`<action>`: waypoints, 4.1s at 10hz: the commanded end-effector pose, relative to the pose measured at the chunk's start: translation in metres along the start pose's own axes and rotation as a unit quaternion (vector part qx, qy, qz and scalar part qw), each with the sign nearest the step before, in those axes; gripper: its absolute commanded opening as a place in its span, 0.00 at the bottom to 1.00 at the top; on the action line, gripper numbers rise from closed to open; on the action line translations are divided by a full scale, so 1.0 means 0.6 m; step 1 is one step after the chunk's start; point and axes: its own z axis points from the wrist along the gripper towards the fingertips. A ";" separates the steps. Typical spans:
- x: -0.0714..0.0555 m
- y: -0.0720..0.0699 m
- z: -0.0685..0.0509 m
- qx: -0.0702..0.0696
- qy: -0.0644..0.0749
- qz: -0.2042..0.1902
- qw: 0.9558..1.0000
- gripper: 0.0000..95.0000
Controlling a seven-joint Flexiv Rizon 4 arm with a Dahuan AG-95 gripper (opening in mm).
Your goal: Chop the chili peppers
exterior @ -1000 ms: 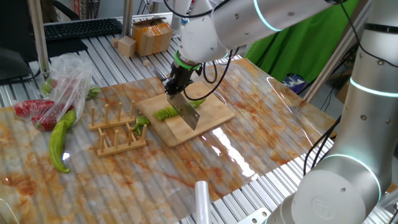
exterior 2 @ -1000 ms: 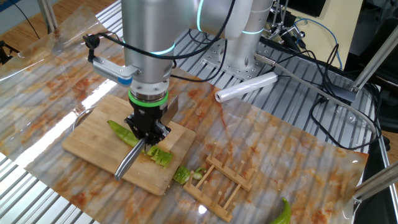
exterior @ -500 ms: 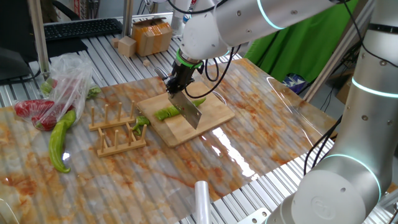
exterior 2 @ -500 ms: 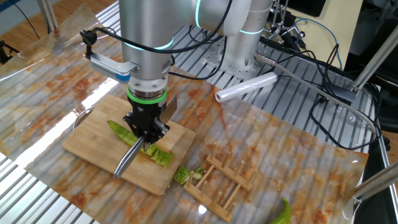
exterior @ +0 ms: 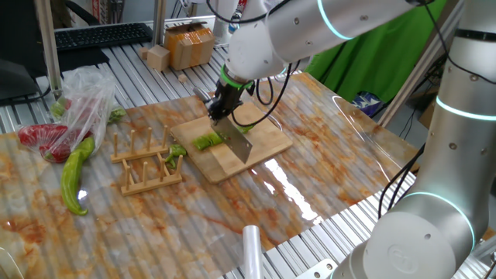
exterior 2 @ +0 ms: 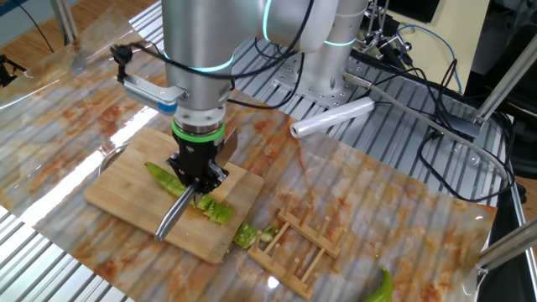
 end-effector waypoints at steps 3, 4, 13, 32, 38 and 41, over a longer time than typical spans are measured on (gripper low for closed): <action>0.005 0.003 0.028 0.001 -0.003 0.003 1.000 0.00; 0.004 0.003 0.027 -0.001 -0.003 0.005 1.000 0.00; 0.004 0.004 0.019 0.000 -0.026 0.002 1.000 0.00; -0.015 0.007 0.017 0.007 -0.042 0.010 0.999 0.00; -0.004 0.015 0.022 -0.014 -0.035 0.021 0.999 0.00; -0.005 0.022 0.020 0.000 -0.032 0.019 0.999 0.00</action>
